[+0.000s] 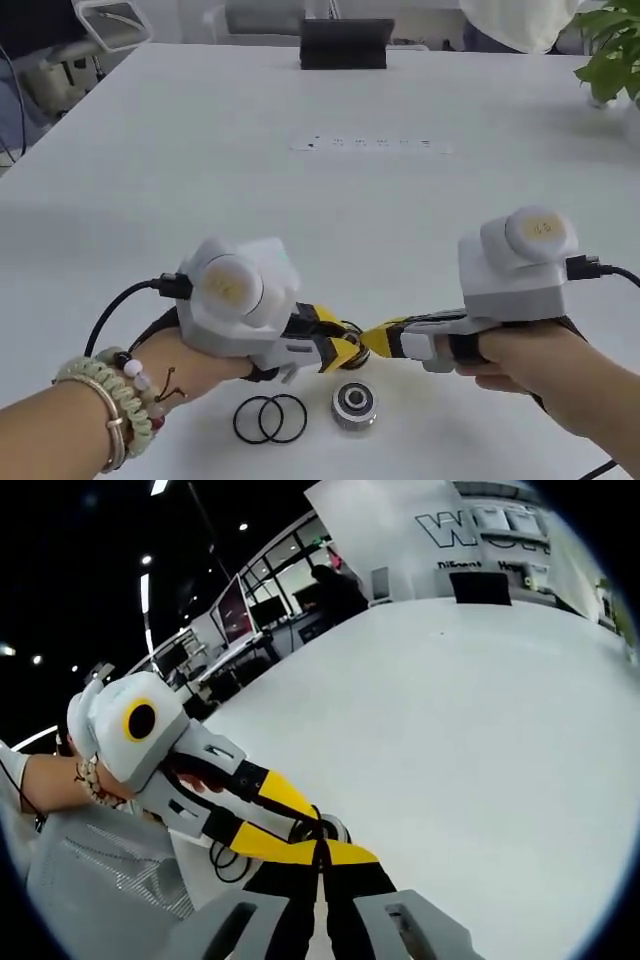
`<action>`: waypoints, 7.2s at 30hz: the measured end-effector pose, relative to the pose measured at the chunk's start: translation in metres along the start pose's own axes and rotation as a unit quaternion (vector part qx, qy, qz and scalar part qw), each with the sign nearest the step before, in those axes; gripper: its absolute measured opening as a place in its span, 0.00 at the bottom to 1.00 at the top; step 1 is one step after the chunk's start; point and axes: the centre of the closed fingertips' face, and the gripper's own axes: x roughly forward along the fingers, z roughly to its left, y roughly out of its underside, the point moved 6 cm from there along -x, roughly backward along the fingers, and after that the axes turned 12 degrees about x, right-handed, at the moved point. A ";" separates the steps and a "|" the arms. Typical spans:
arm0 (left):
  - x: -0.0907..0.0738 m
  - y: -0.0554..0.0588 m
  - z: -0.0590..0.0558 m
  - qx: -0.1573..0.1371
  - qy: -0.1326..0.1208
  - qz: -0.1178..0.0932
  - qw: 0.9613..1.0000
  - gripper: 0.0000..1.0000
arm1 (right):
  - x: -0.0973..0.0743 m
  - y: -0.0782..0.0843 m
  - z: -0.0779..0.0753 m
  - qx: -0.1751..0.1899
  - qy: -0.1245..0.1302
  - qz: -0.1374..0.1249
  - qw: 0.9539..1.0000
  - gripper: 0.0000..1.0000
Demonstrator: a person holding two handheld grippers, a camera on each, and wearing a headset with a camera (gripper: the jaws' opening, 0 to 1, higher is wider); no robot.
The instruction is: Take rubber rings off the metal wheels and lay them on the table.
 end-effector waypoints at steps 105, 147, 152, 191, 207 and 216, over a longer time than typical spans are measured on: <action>-0.168 0.029 -0.062 -0.091 -0.048 -0.009 0.995 0.73 | -0.015 -0.021 0.052 0.025 -0.086 -0.050 0.995 0.00; -0.166 0.031 -0.061 -0.114 -0.055 -0.022 0.992 0.72 | 0.025 0.034 0.069 -0.014 -0.094 0.090 0.991 0.00; -0.166 0.031 -0.061 -0.115 -0.057 -0.024 0.991 0.72 | 0.025 0.039 0.068 -0.020 -0.086 0.102 0.991 0.00; -0.167 0.032 -0.061 -0.125 -0.060 -0.023 0.990 0.71 | 0.014 0.031 0.063 -0.094 -0.059 0.110 0.988 0.03; -0.168 0.032 -0.059 -0.122 -0.063 -0.024 0.990 0.71 | 0.001 0.001 0.060 -0.104 -0.070 0.033 0.992 0.12; -0.169 0.032 -0.058 -0.111 -0.061 -0.020 0.992 0.71 | -0.010 -0.018 0.046 -0.076 -0.056 -0.020 0.995 0.14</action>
